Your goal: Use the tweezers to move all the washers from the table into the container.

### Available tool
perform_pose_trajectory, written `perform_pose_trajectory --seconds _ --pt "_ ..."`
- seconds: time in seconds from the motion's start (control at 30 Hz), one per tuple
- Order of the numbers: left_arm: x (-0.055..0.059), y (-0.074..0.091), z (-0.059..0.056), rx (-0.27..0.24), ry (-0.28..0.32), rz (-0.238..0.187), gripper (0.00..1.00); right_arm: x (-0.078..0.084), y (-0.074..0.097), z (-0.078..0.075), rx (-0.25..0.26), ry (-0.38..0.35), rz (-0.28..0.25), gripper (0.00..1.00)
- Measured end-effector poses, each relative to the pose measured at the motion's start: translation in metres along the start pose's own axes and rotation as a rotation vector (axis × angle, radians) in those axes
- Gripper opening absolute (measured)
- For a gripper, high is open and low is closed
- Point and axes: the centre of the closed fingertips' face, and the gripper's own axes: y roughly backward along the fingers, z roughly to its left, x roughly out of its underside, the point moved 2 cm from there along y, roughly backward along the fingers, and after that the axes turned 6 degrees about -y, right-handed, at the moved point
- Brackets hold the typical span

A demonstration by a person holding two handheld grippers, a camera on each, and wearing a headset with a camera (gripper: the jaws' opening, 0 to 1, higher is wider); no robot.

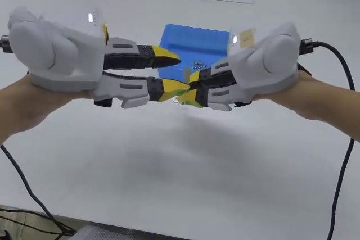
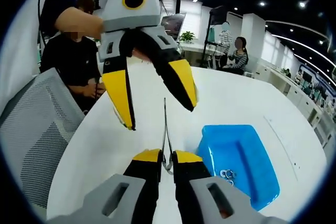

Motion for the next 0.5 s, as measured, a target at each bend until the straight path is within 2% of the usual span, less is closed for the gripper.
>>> perform_pose_trajectory --seconds 0.17,0.33,0.5 --pt "0.007 0.014 -0.007 -0.014 0.017 0.008 0.47 -0.01 0.01 -0.003 0.015 -0.006 -0.015 0.09" --pt "0.012 0.025 -0.002 -0.075 0.053 0.01 0.63 -0.016 0.019 -0.005 0.029 0.026 -0.004 0.09" --pt "0.01 0.032 0.0 -0.121 0.092 -0.024 0.72 -0.03 0.028 -0.011 0.04 0.052 -0.017 0.09"
